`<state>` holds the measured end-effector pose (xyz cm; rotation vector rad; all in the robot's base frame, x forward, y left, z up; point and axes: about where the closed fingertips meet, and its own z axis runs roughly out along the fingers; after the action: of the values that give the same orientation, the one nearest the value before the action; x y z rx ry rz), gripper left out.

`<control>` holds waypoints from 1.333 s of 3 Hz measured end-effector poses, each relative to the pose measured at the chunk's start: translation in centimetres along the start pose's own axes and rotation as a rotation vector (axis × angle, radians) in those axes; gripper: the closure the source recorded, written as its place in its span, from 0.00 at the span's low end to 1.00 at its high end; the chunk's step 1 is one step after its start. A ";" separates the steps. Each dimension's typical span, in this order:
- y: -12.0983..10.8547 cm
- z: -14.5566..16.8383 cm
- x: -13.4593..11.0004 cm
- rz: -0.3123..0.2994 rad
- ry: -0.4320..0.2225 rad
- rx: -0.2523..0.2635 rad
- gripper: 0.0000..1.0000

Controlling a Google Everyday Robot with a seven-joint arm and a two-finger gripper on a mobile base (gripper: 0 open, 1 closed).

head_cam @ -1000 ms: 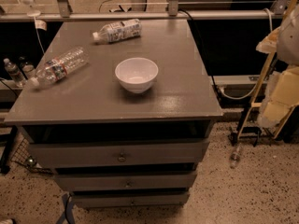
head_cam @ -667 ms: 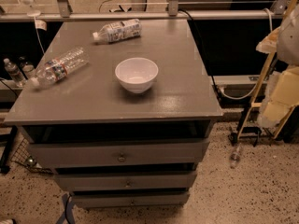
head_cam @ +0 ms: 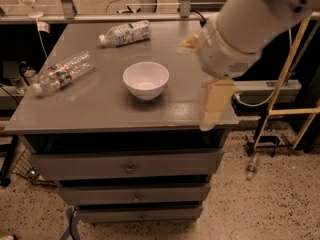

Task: Move white bowl near water bottle

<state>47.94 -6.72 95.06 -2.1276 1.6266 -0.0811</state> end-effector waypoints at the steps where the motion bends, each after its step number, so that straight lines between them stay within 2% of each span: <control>1: -2.8 3.8 -6.2 -0.191 -0.085 -0.022 0.00; 2: -3.1 4.1 -7.3 -0.219 -0.097 -0.025 0.00; 3: -3.4 4.5 -7.1 -0.223 -0.104 -0.024 0.00; 4: -5.2 6.9 -5.8 -0.245 -0.150 -0.026 0.00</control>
Offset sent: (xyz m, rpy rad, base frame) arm 0.0186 0.0753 -0.0090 0.0098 -0.0236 0.2089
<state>53.06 1.85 92.23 -2.2843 1.2856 0.0219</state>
